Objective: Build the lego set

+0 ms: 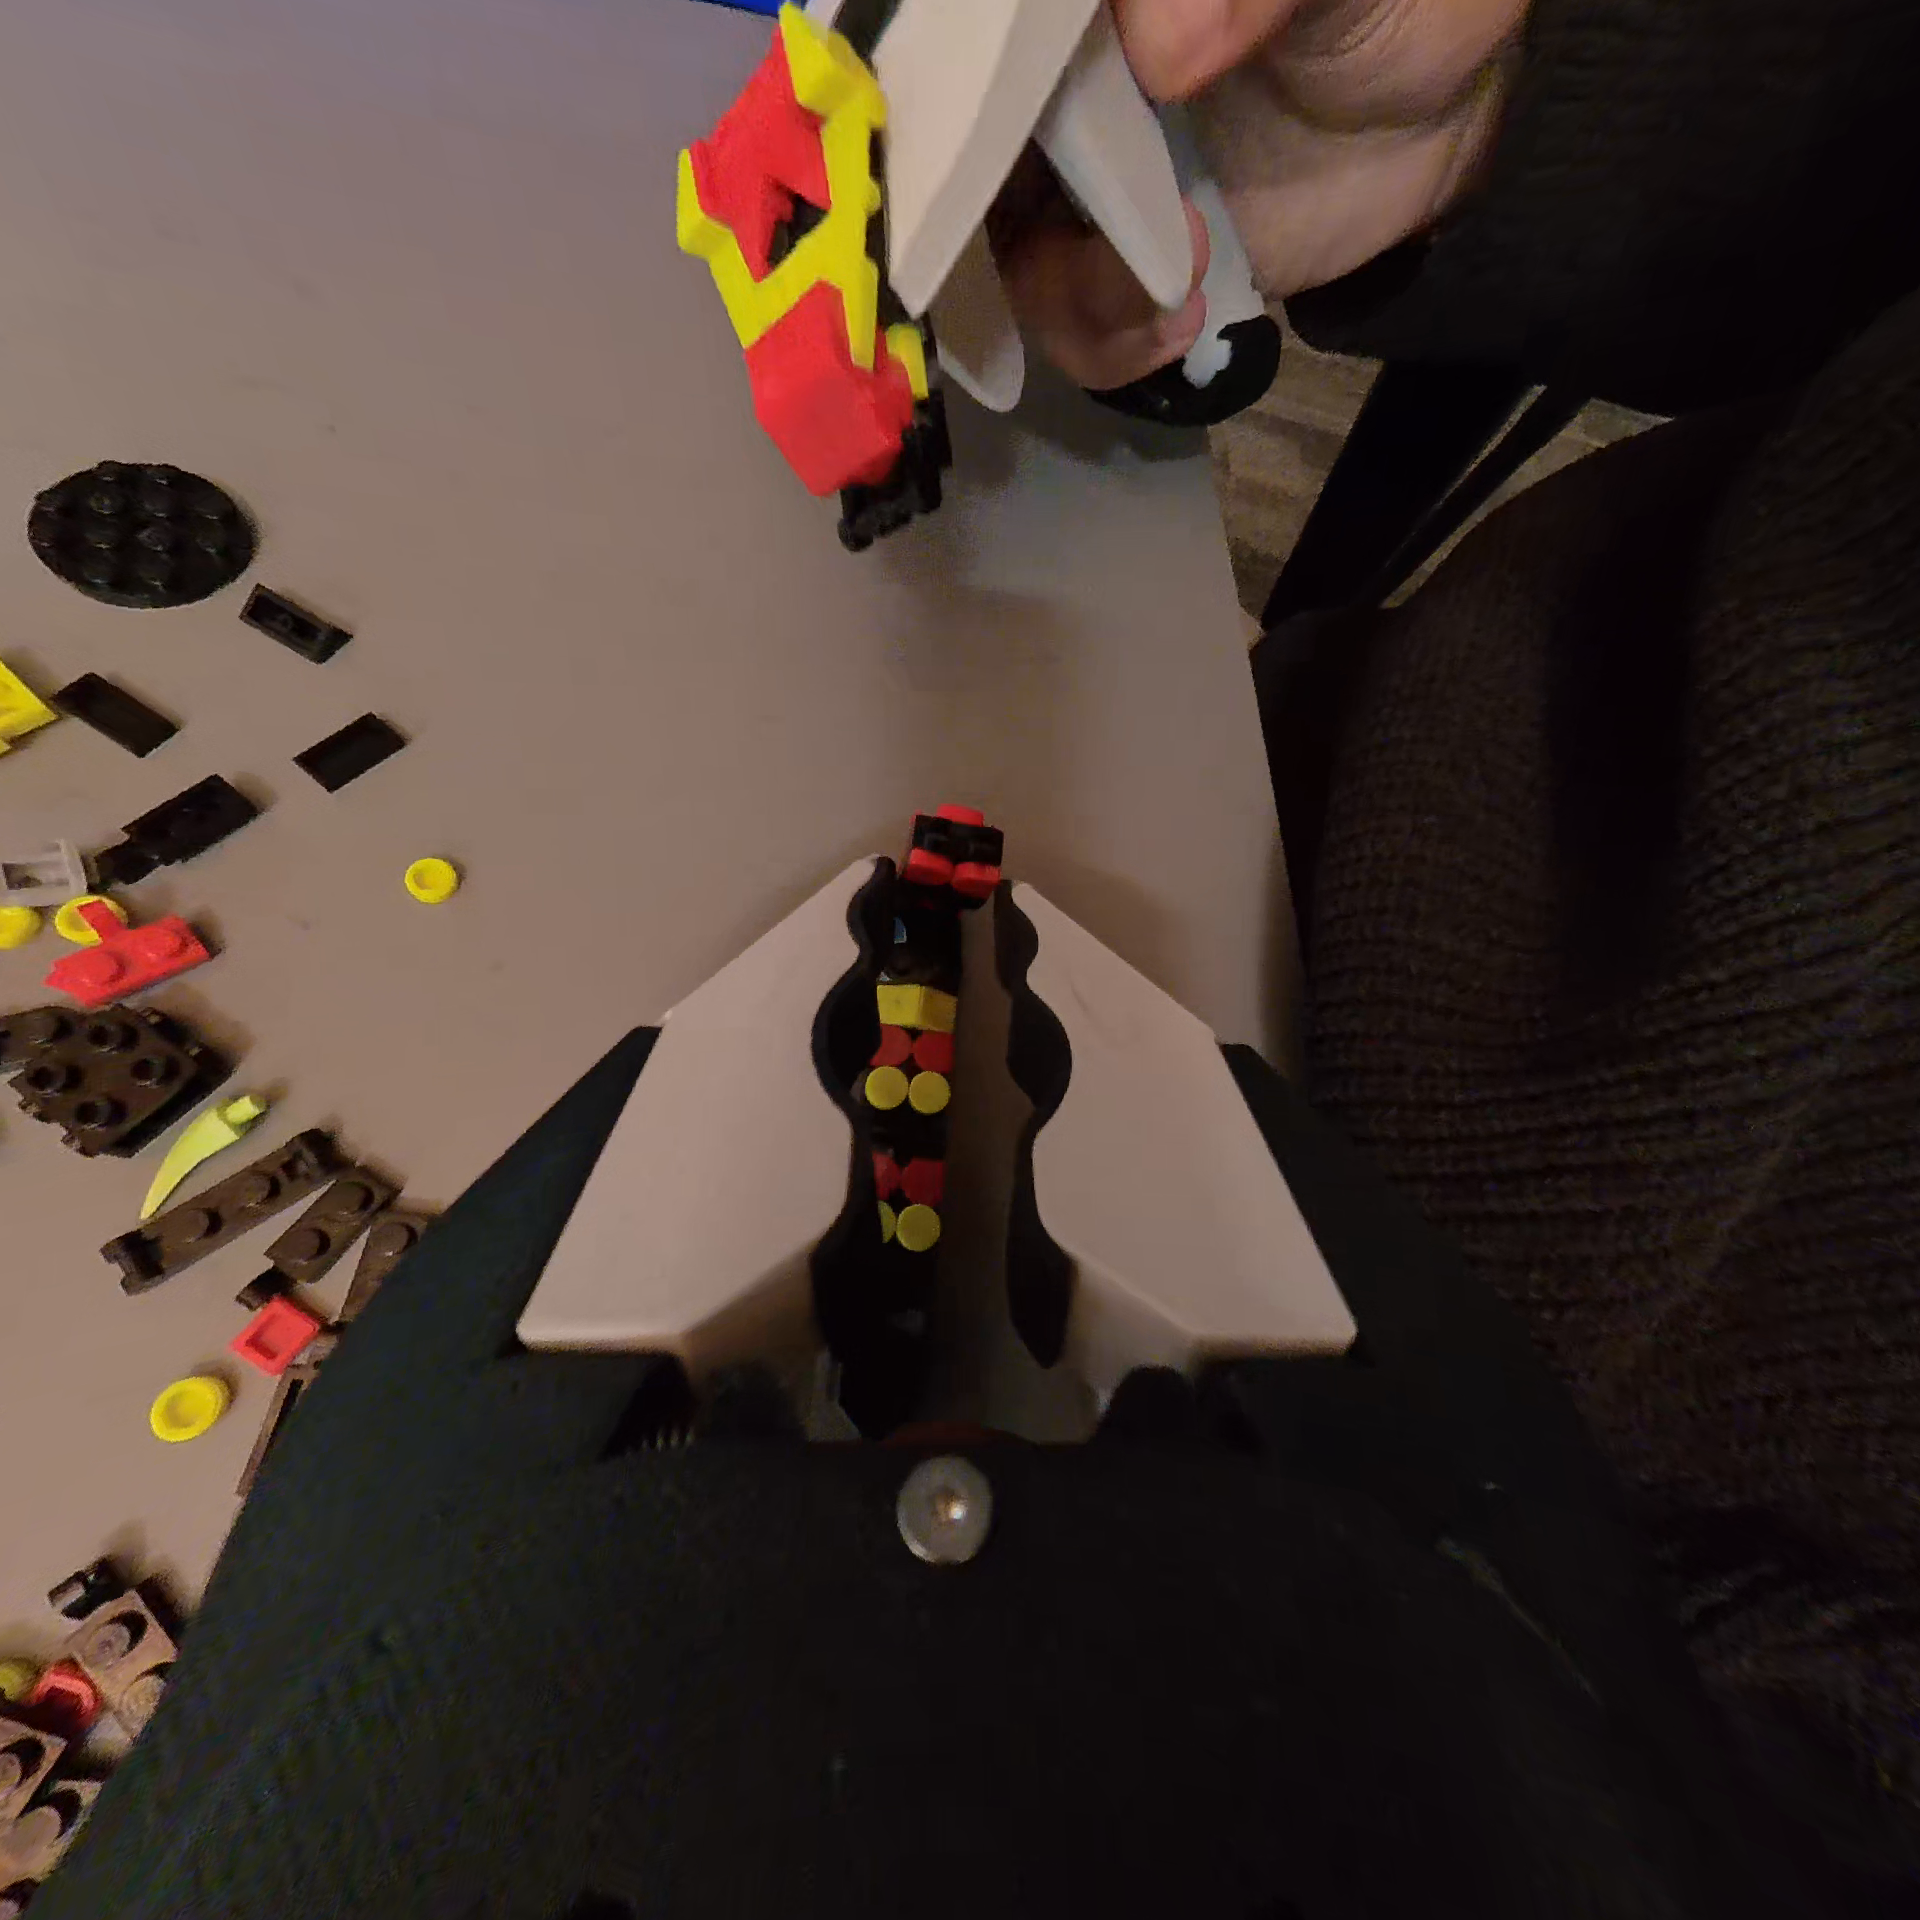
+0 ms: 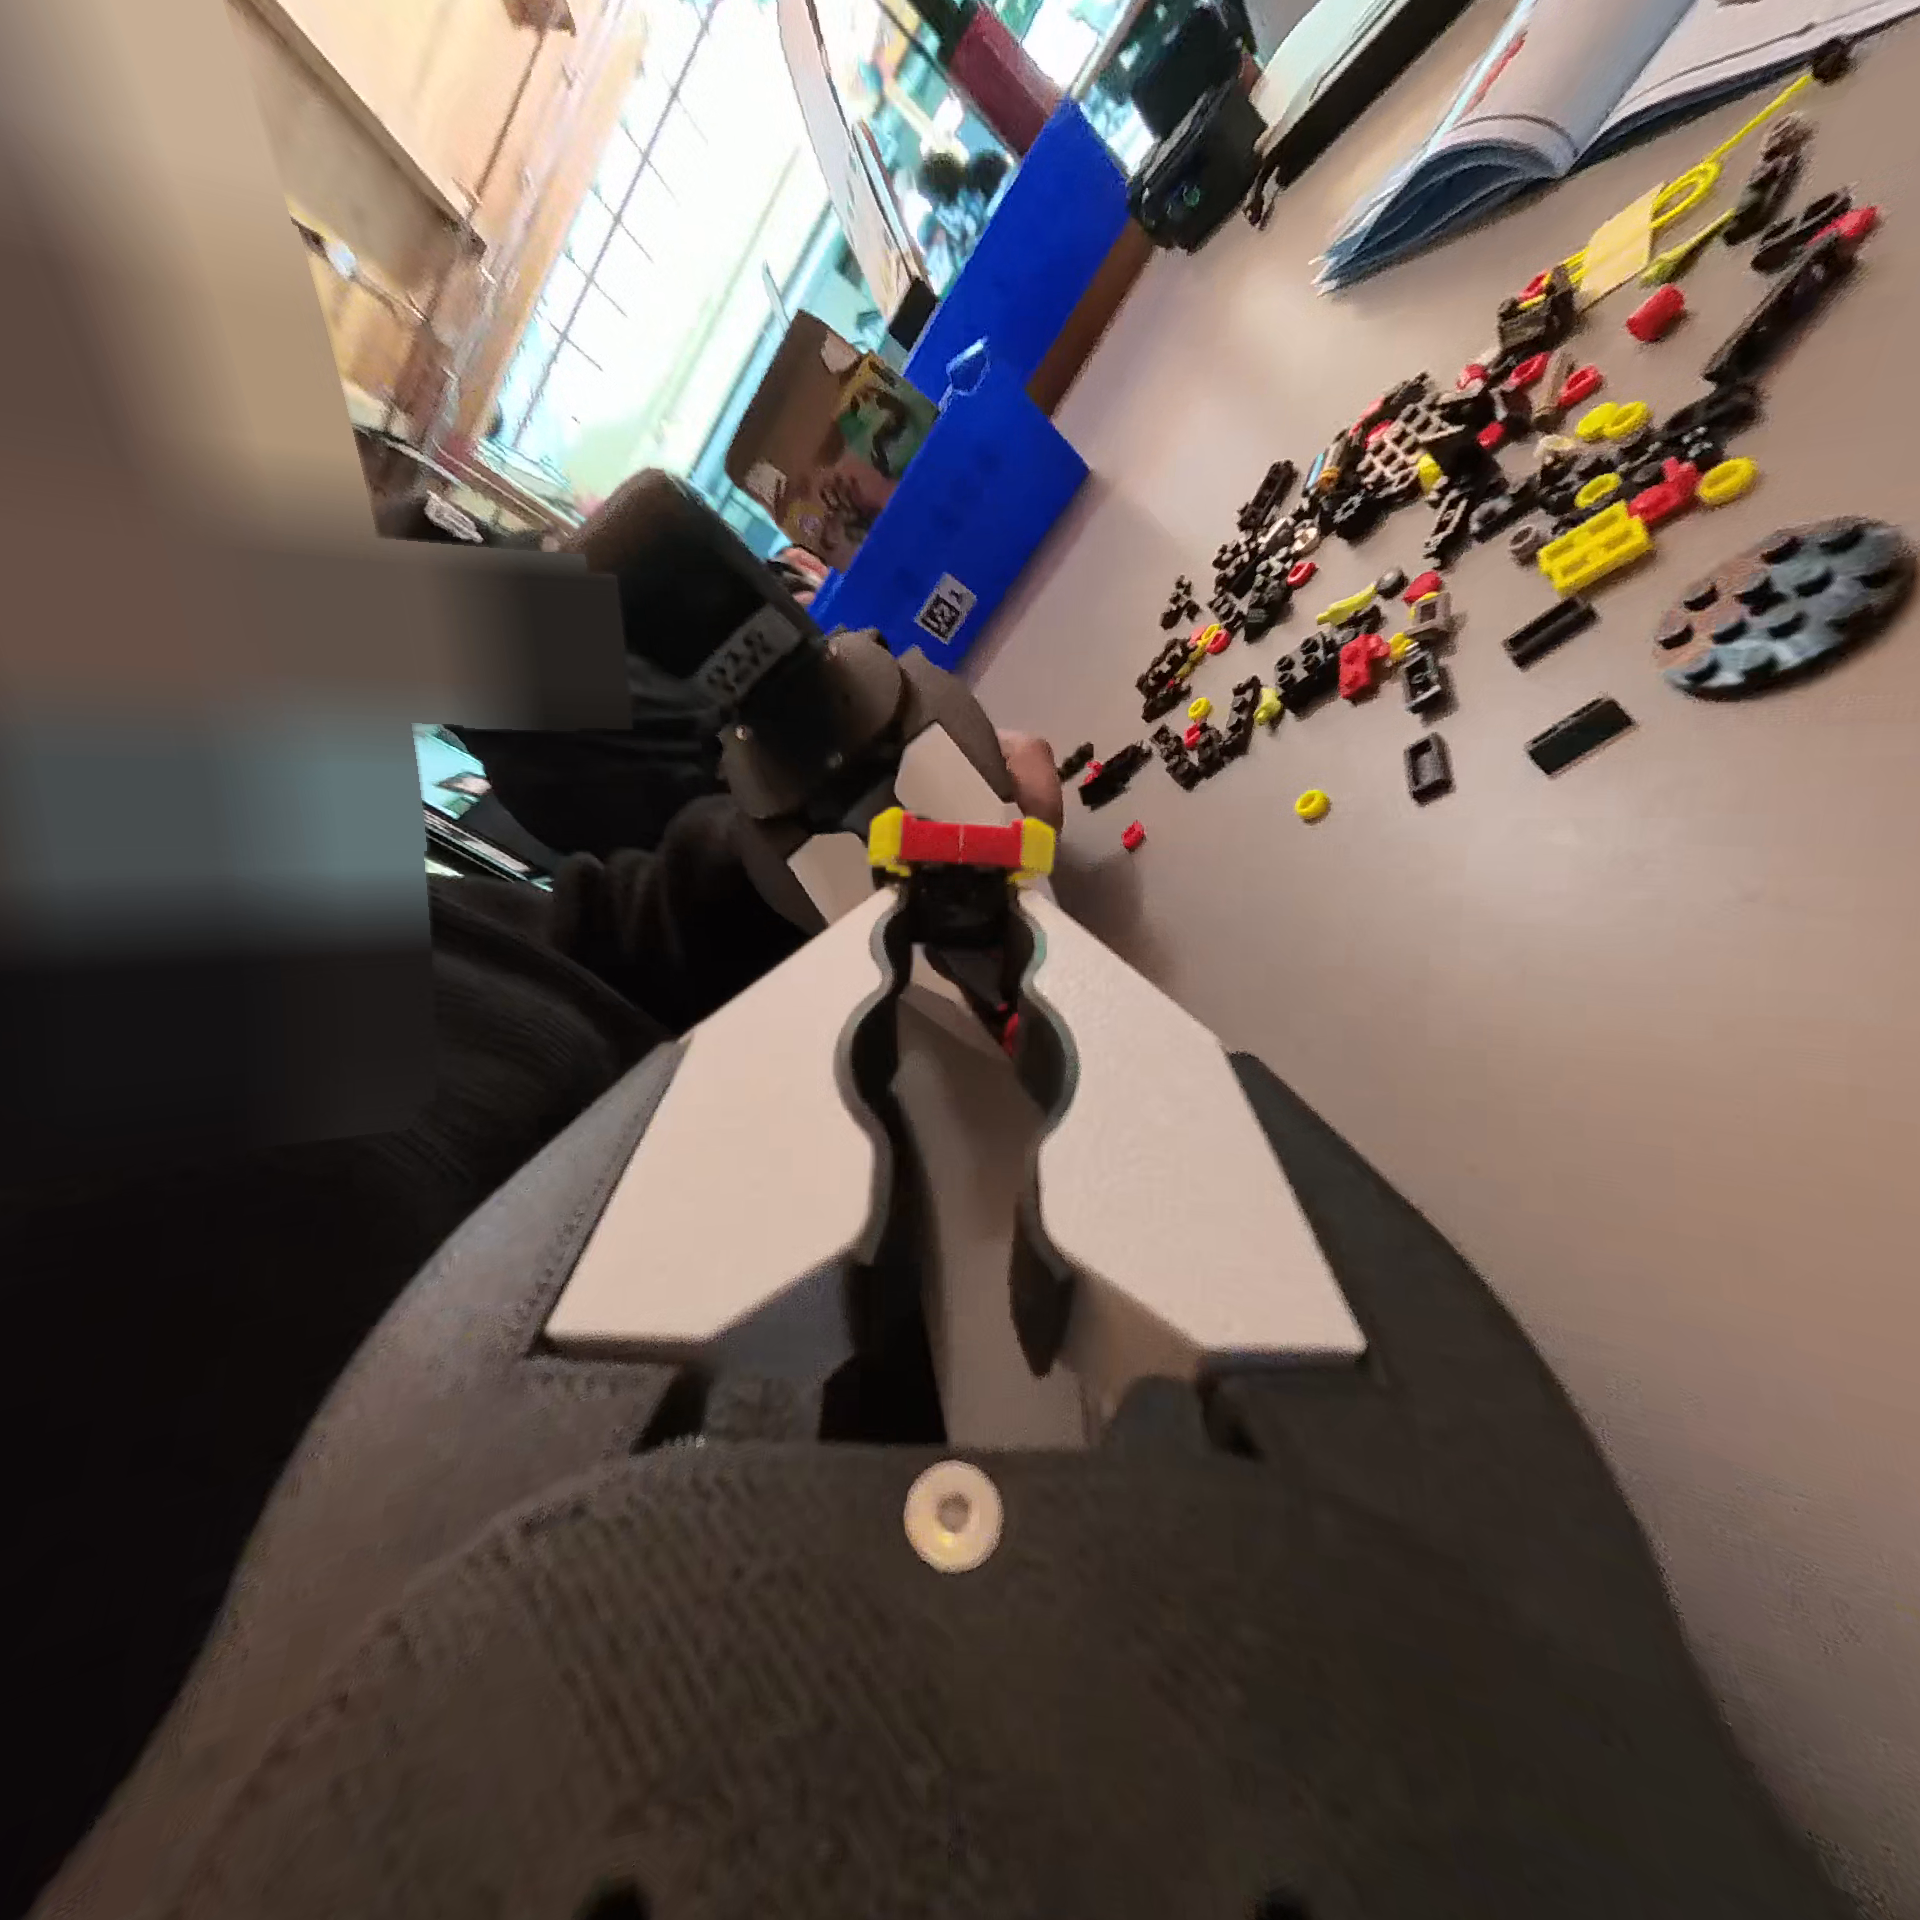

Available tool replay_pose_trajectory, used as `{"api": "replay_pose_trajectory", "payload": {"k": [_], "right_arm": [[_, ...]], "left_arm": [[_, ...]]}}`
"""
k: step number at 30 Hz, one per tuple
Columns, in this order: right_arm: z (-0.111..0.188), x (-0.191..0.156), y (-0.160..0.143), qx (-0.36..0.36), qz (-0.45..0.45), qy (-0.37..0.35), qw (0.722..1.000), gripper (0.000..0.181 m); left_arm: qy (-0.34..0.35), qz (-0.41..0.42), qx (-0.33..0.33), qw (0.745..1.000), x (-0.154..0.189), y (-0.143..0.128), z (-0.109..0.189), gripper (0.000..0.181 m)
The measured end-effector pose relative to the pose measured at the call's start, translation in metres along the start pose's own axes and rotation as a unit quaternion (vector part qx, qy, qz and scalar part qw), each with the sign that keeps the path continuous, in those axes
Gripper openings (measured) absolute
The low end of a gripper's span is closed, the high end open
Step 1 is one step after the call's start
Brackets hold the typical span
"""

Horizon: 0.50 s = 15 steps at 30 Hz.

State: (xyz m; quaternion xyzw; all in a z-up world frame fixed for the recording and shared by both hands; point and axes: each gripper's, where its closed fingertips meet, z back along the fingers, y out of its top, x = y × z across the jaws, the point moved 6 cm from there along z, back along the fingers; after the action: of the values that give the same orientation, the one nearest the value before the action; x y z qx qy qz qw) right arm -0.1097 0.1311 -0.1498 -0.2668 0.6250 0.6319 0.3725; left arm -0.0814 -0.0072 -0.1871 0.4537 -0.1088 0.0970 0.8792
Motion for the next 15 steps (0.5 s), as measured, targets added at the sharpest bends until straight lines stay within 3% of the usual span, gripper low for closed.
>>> {"api": "replay_pose_trajectory", "payload": {"k": [6, 11, 15], "right_arm": [[-0.002, -0.011, 0.001, -0.001, 0.032, 0.019, 0.999, 0.014], [-0.007, -0.021, -0.004, -0.052, 0.145, -0.026, 0.988, 0.014], [-0.014, -0.028, -0.005, -0.121, 0.262, -0.061, 0.956, 0.014]], "left_arm": [[0.002, 0.000, 0.000, 1.000, 0.000, 0.000, 0.000, 0.017], [0.002, 0.003, 0.000, 1.000, -0.001, 0.000, 0.000, 0.016], [0.002, 0.003, 0.000, 1.000, -0.001, 0.000, 0.000, 0.016]]}}
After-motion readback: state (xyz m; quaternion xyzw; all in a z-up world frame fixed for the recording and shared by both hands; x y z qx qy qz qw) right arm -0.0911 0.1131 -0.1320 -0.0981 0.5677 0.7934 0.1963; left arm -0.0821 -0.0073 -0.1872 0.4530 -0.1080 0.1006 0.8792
